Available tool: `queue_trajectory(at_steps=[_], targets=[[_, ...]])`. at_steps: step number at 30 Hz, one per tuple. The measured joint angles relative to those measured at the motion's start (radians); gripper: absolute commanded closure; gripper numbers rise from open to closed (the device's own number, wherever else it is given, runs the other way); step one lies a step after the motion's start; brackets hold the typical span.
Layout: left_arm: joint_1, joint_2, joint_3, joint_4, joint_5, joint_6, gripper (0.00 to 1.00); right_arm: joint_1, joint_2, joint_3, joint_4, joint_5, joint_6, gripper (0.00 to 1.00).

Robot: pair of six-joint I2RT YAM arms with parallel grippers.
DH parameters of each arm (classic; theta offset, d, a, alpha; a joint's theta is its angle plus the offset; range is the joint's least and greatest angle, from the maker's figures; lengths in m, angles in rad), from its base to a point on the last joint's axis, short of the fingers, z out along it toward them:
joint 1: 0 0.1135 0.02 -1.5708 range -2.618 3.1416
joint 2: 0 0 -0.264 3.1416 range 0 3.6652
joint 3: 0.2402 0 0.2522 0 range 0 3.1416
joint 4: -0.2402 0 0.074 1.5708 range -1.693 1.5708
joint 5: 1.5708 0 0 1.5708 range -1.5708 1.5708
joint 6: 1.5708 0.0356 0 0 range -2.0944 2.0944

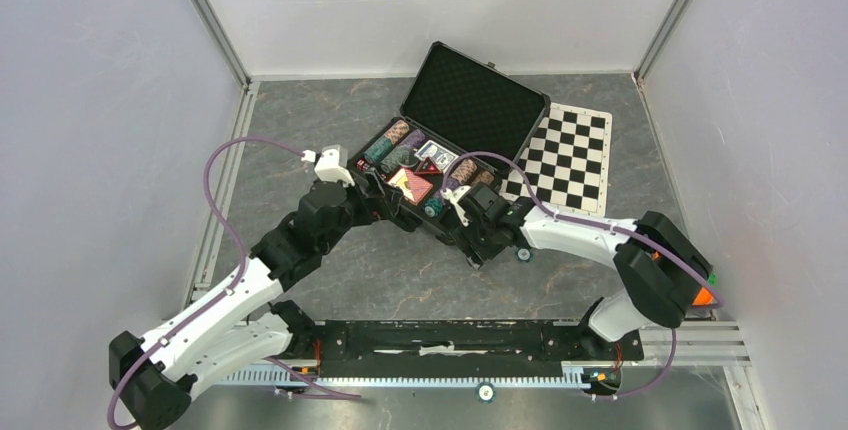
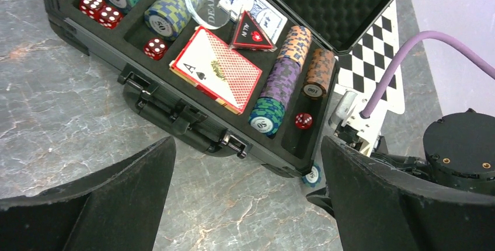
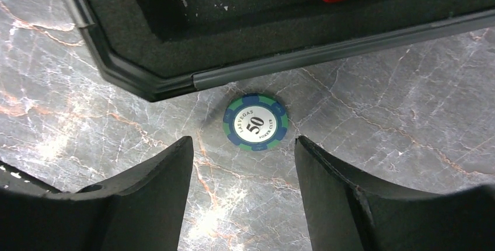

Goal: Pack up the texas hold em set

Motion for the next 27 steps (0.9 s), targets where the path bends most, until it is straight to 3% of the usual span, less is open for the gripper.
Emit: queue_trajectory(at_steps=[17, 27], targets=[[0.002, -0.005, -0.005, -0.028, -0.018, 0.026, 0.00, 0.000, 0.099, 0.048, -0.001, 0.019, 0.005, 0.53], [0.002, 0.012, -0.005, -0.028, -0.005, 0.030, 0.00, 0.000, 0.063, 0.056, -0.048, 0.019, 0.005, 0.60]])
